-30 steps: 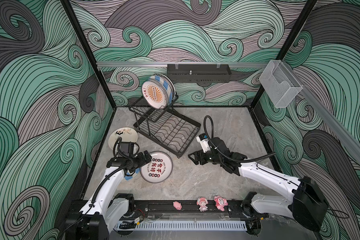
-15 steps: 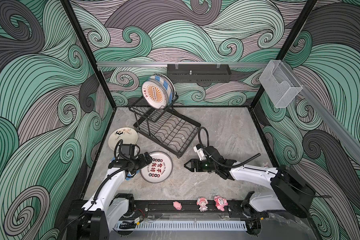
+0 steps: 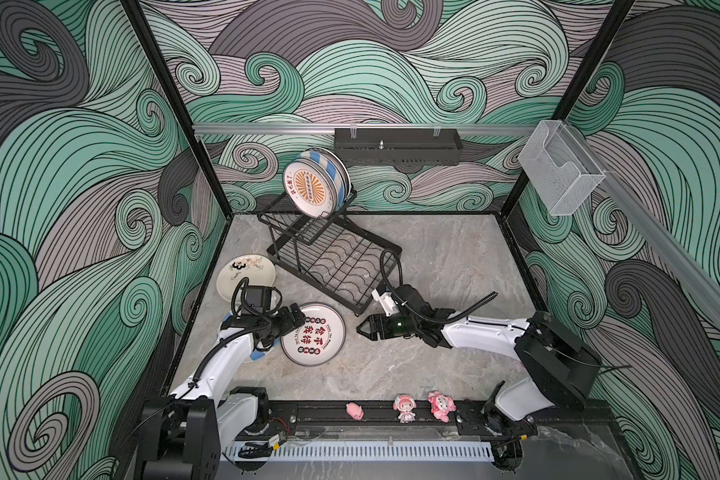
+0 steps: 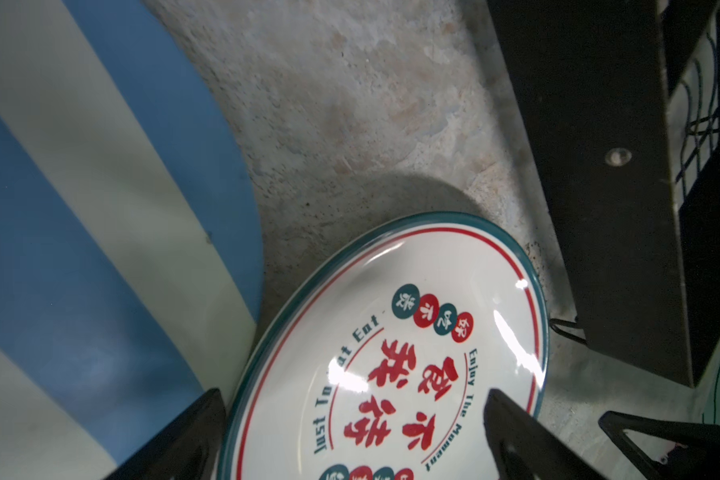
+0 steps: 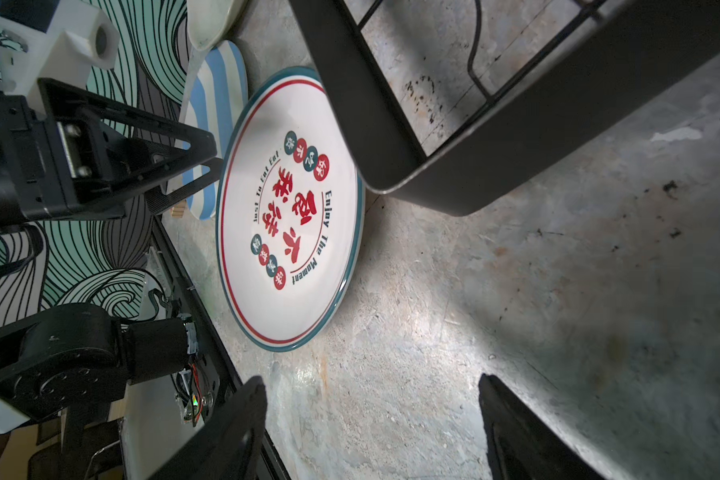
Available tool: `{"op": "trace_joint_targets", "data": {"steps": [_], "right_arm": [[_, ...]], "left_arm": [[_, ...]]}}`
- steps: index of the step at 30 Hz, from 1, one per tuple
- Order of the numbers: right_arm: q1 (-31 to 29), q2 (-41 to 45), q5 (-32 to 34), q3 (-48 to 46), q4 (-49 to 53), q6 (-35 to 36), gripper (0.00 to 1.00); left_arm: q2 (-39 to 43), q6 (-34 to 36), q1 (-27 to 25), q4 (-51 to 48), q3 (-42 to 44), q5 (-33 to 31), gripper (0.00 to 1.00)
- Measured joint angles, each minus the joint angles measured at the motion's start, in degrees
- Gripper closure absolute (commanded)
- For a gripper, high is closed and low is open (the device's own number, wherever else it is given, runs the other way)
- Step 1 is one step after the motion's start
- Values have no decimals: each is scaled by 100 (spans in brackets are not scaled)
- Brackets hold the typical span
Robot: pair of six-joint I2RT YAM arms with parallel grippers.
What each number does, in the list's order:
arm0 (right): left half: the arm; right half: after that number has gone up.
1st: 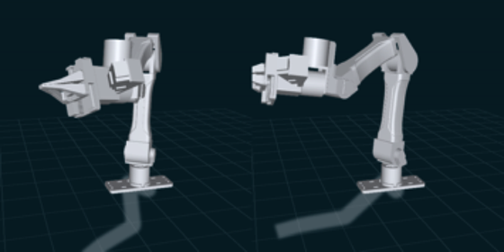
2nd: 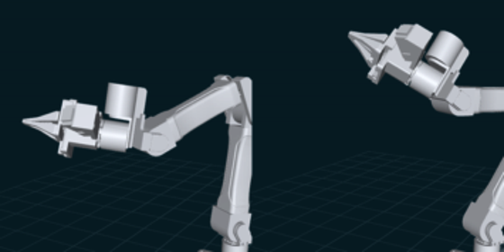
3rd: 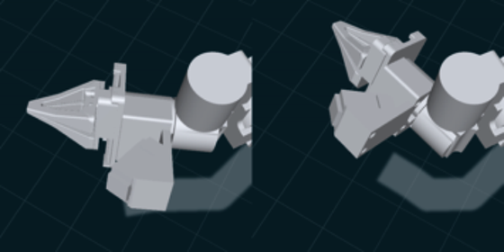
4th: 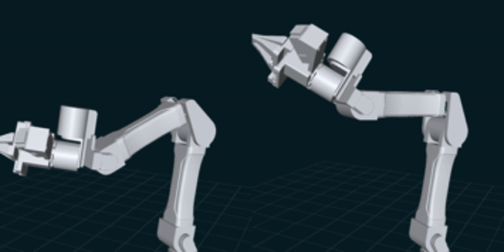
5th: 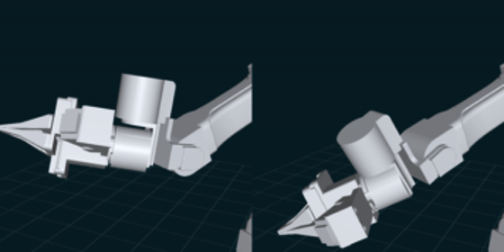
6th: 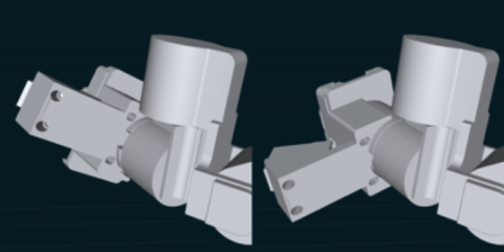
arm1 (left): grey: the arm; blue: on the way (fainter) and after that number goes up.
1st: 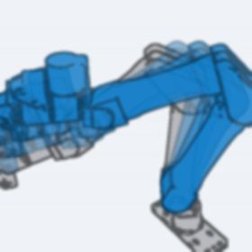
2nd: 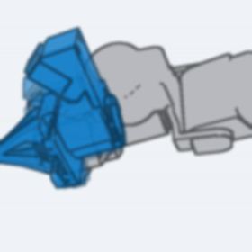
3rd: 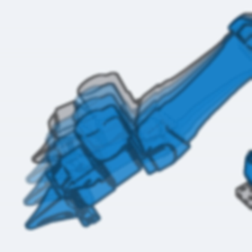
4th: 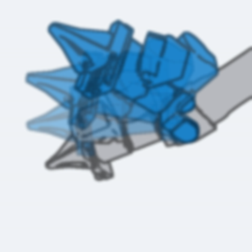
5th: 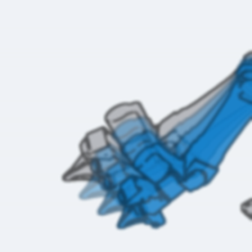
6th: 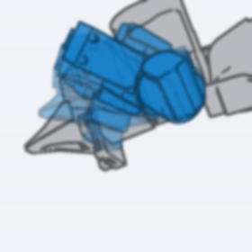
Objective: Load the plates into the dish rack
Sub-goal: 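Move the right gripper to the red-text plate edge while the left gripper presses it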
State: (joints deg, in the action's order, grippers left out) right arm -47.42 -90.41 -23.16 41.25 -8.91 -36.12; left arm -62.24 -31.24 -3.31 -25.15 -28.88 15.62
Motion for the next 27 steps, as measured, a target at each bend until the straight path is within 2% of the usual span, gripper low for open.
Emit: {"op": "trace_joint_targets", "data": {"steps": [17,22,27], "right_arm": [[-22,-450,-245,140,-81,50,21],[-17,-623,-256,140,-153,11,21],[37,-852,-382,221,-345,-48,26]], "left_arm": [[-205,-35,-1078,74,0,155,2],[-391,-52,-1300,125,0,155,1],[-391,-59,-1384,116,0,149,1]]}}
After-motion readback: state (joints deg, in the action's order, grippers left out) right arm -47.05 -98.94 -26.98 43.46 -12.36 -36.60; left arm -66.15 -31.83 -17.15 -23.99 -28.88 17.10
